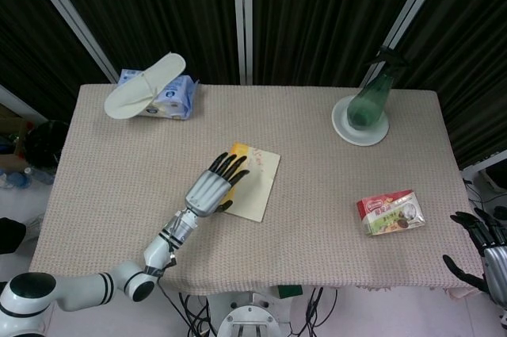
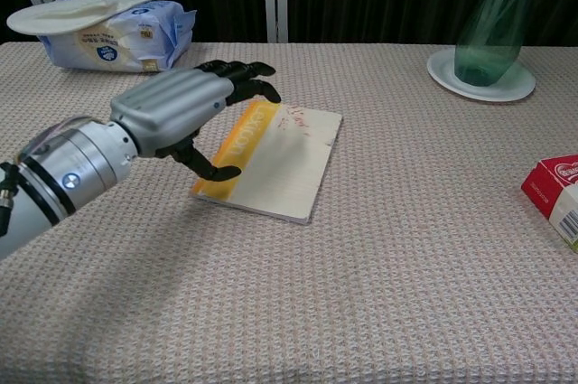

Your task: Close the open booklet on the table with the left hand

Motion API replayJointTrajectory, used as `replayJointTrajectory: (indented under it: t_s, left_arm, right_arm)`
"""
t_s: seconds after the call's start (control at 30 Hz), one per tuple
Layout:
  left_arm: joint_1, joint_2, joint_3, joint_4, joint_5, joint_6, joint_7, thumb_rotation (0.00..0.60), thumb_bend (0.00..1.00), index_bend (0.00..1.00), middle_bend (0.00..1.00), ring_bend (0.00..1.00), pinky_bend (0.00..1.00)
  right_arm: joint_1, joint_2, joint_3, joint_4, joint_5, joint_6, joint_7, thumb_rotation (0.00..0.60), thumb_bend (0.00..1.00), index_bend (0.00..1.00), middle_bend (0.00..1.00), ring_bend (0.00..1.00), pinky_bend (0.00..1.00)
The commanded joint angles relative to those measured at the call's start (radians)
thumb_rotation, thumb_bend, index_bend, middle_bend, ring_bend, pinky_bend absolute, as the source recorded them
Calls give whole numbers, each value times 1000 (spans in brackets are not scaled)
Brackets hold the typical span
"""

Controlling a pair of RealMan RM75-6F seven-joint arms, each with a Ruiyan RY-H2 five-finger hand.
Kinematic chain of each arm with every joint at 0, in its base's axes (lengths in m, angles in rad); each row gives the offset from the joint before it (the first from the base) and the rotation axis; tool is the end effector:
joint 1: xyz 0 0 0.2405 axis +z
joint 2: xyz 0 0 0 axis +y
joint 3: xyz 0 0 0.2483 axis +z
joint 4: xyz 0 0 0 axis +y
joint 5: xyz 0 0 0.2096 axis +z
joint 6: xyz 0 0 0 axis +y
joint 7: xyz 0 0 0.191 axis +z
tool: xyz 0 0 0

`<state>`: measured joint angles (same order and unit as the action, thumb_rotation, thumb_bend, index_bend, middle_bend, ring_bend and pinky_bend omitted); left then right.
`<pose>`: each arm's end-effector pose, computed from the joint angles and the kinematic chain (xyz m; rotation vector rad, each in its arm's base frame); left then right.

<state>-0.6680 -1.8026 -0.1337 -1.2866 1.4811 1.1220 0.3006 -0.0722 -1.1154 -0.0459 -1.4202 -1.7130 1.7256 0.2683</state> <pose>-0.0904 0.3346 -0.0832 -1.9454 -0.7112 -1.1593 -0.3194 -0.1556 0.1789 1.4055 -0.8963 1.0546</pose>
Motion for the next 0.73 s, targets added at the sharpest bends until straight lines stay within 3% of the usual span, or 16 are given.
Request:
replayJointTrajectory:
  t_s: [0.03, 0.23, 0.37, 0.53, 0.73]
  left_arm:
    - [70, 180, -16, -174, -37, 70, 12, 600, 187, 174, 0, 0, 63]
    - [207, 442, 8, -352, -109, 172, 34, 600, 188, 175, 0, 0, 63]
    - [315, 561, 47, -385, -135, 253, -35, 600, 188, 175, 0, 0, 63]
    - [472, 648, 135, -385, -100, 384, -163, 600, 188, 175, 0, 0, 63]
    - [621, 664, 240, -349, -24, 503, -228, 600, 188, 175, 0, 0, 63]
  right_arm:
    - [6, 2, -5, 4, -3, -16, -1, 600, 176, 237, 186, 92, 194]
    - [26, 10, -3, 15, 2, -53, 1, 600, 177, 237, 186, 92, 196]
    - [45, 11, -2, 28, -6, -73, 16, 600, 177, 241, 187, 93, 196]
    - [67, 8, 2, 42, -20, -81, 48, 600, 177, 241, 187, 93, 196]
    - [99, 1, 3, 41, -51, -96, 31, 600, 176, 241, 187, 93, 196]
